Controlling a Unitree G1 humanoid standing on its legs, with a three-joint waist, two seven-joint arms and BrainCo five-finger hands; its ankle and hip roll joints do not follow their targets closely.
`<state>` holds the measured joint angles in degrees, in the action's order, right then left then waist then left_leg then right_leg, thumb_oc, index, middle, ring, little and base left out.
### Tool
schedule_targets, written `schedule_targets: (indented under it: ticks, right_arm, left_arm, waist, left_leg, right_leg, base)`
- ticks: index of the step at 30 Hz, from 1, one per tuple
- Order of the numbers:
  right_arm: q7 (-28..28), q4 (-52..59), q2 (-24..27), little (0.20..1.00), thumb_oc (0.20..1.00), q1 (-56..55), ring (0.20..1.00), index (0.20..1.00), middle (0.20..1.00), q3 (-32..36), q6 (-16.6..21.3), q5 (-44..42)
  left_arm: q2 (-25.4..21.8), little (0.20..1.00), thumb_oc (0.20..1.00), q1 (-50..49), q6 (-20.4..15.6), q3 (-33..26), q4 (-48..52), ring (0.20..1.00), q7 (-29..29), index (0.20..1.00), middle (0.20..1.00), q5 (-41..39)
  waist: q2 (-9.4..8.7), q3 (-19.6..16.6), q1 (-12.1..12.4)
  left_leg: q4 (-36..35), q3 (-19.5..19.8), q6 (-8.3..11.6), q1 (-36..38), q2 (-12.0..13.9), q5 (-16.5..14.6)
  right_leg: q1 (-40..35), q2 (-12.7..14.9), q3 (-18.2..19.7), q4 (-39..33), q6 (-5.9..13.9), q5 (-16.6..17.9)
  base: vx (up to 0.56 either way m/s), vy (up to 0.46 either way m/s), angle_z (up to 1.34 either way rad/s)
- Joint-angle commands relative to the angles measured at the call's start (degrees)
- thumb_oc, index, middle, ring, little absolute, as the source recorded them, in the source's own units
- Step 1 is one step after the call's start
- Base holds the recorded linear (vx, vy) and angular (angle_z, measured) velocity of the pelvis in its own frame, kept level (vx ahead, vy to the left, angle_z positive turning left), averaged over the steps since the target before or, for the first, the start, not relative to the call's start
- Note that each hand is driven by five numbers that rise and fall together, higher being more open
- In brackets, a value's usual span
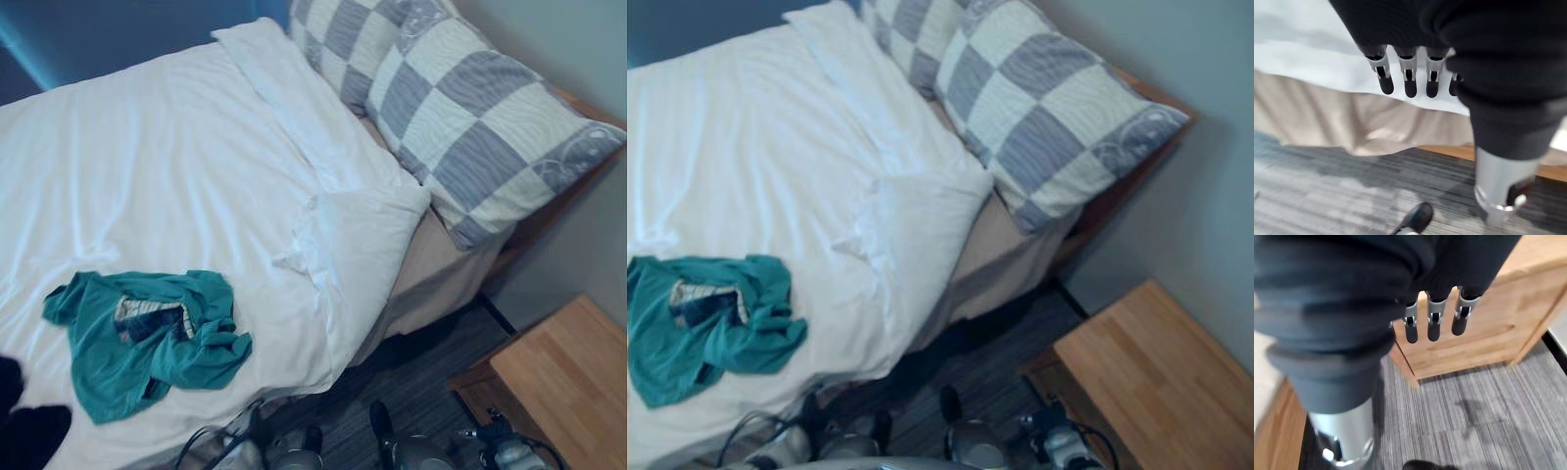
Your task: Tidy up the quilt and then pick up the clothes from the bed and put them into the laundry hamper.
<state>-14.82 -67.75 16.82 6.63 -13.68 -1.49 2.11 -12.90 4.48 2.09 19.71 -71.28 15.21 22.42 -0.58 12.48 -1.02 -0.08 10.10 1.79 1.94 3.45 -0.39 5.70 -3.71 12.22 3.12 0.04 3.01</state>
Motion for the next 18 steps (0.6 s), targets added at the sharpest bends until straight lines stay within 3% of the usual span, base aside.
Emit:
schedule_targets:
  ticks: [1,2,3,4,5,6,7,8,9,13,15,18]
  right_arm:
    - [-1.4,4.0,1.4,1.0,1.0,0.2,1.0,1.0,1.0,1.3,1.2,-1.9]
    - [-2.0,7.4,3.5,1.0,1.0,1.0,1.0,1.0,1.0,2.1,1.5,-1.7]
    - [-3.8,14.7,7.8,1.0,1.0,1.2,1.0,1.0,1.0,4.6,2.0,-1.0]
    - [-3.8,14.8,7.8,1.0,1.0,1.2,1.0,1.0,1.0,4.6,2.0,-1.0]
    - [-5.1,18.6,10.6,1.0,1.0,1.5,1.0,1.0,1.0,6.1,2.5,-0.7]
    - [-6.4,23.0,12.8,1.0,1.0,1.1,1.0,1.0,1.0,7.4,2.5,0.5]
    - [-7.8,26.7,14.6,1.0,1.0,0.5,1.0,1.0,1.0,9.0,2.7,1.3]
    - [-8.1,30.5,15.5,1.0,1.0,-0.4,1.0,1.0,1.0,10.7,2.7,2.1]
    - [-7.9,36.8,19.9,1.0,1.0,-0.6,1.0,1.0,1.0,14.0,1.9,6.6]
    - [-8.7,41.2,26.0,1.0,1.0,1.6,1.0,1.0,1.0,16.5,1.8,10.4]
    - [-8.9,41.4,28.6,1.0,1.0,5.8,1.0,1.0,1.0,15.1,1.7,11.2]
    - [-8.9,40.3,32.8,1.0,1.0,19.2,1.0,1.0,1.0,7.4,1.6,11.3]
  left_arm:
    - [-3.1,1.0,1.0,0.1,-0.3,-1.8,-1.5,1.0,2.0,1.0,1.0,-4.1]
    - [-3.3,1.0,1.0,-0.5,-0.5,-2.6,-1.0,1.0,2.5,1.0,1.0,-5.2]
    - [-3.4,1.0,1.0,-0.3,-0.3,-2.4,-0.2,1.0,2.5,1.0,1.0,-5.0]
    - [-3.4,1.0,1.0,-0.3,-0.3,-2.4,-0.2,1.0,2.5,1.0,1.0,-5.0]
    - [-3.3,1.0,1.0,0.0,-0.2,-2.2,0.3,1.0,2.6,1.0,1.0,-4.2]
    - [-3.9,1.0,1.0,0.0,0.4,-2.1,1.0,1.0,2.1,1.0,1.0,-2.5]
    - [-4.8,1.0,1.0,-0.1,1.2,-2.1,1.0,1.0,2.3,1.0,1.0,-1.1]
    - [-4.9,1.0,1.0,0.0,0.9,-2.1,1.9,1.0,1.9,1.0,1.0,-0.8]
    - [-4.7,1.0,1.0,-1.0,0.6,-2.4,2.3,1.0,0.2,1.0,1.0,0.2]
    - [-5.6,1.0,1.0,-1.4,0.0,-1.9,2.7,1.0,-0.5,1.0,1.0,0.9]
    - [-6.3,1.0,1.0,-0.9,-0.3,-1.6,2.9,1.0,-0.5,1.0,1.0,-0.1]
    - [-6.9,1.0,1.0,0.7,-0.8,0.2,2.9,1.0,0.2,1.0,1.0,-1.4]
  waist:
    - [-3.09,0.4,0.4]
    - [-2.99,0.9,0.6]
    - [-3.05,2.4,-0.7]
    - [-3.05,2.2,-0.7]
    - [-3.35,2.8,-2.3]
    - [-3.61,3.3,-3.1]
    - [-3.49,3.1,-3.4]
    - [-3.0,2.7,-3.6]
    - [-1.84,1.4,-4.3]
    - [-1.23,0.8,-4.3]
    - [-1.22,0.8,-3.6]
    - [-1.25,2.7,-1.9]
  left_leg:
    - [-2.4,0.0,1.89,-1.3,-3.0,-1.7]
    - [-0.8,-0.4,2.36,-3.0,-2.6,-1.6]
    - [3.0,-10.5,2.71,-5.4,0.1,-2.4]
    - [3.0,-10.5,2.73,-5.6,0.1,-2.3]
    - [6.1,-21.0,2.77,-4.6,3.1,-4.6]
    - [9.4,-26.9,2.32,-4.1,4.7,-5.8]
    - [11.1,-30.2,2.73,-3.9,5.6,-6.3]
    - [11.2,-31.1,3.08,-4.1,5.6,-5.6]
    - [6.7,-32.8,3.34,-2.8,5.1,-4.4]
    - [2.7,-31.6,3.4,-2.3,4.8,-2.4]
    - [1.1,-31.3,3.37,-2.3,4.5,-1.6]
    - [-0.3,-31.0,3.65,-3.7,4.5,-0.1]
  right_leg:
    - [-2.3,7.5,0.9,-4.3,8.14,-4.2]
    - [-2.7,8.1,-0.6,-4.7,8.0,-4.0]
    - [-3.0,10.1,-4.8,-4.1,7.96,-4.9]
    - [-2.8,10.0,-4.8,-4.2,7.96,-4.8]
    - [-2.5,11.3,-7.5,-3.2,8.1,-5.0]
    - [-2.5,12.1,-10.8,-3.0,7.71,-5.5]
    - [-2.4,12.1,-13.5,-2.8,7.53,-6.1]
    - [-2.8,12.1,-15.0,-2.7,7.51,-6.3]
    - [-3.0,12.3,-17.8,-2.0,8.14,-6.2]
    - [-2.7,12.9,-19.8,-1.1,8.65,-6.4]
    - [-2.0,13.1,-19.9,-1.0,8.69,-6.2]
    - [0.7,13.4,-19.6,-1.1,8.88,-5.1]
  base:
    - [0.04,-0.276,0.8]
    - [-0.12,-0.145,0.5]
    - [-0.13,-0.145,0.61]
    - [-0.21,-0.108,1.25]
    - [-0.17,-0.095,1.57]
    - [-0.22,-0.161,1.71]
    - [-0.14,-0.117,1.01]
    - [-0.04,-0.023,1.24]
    - [0.02,0.045,1.37]
    - [0.04,0.051,0.95]
    - [-0.03,0.009,0.56]
    - [-0.09,-0.028,0.12]
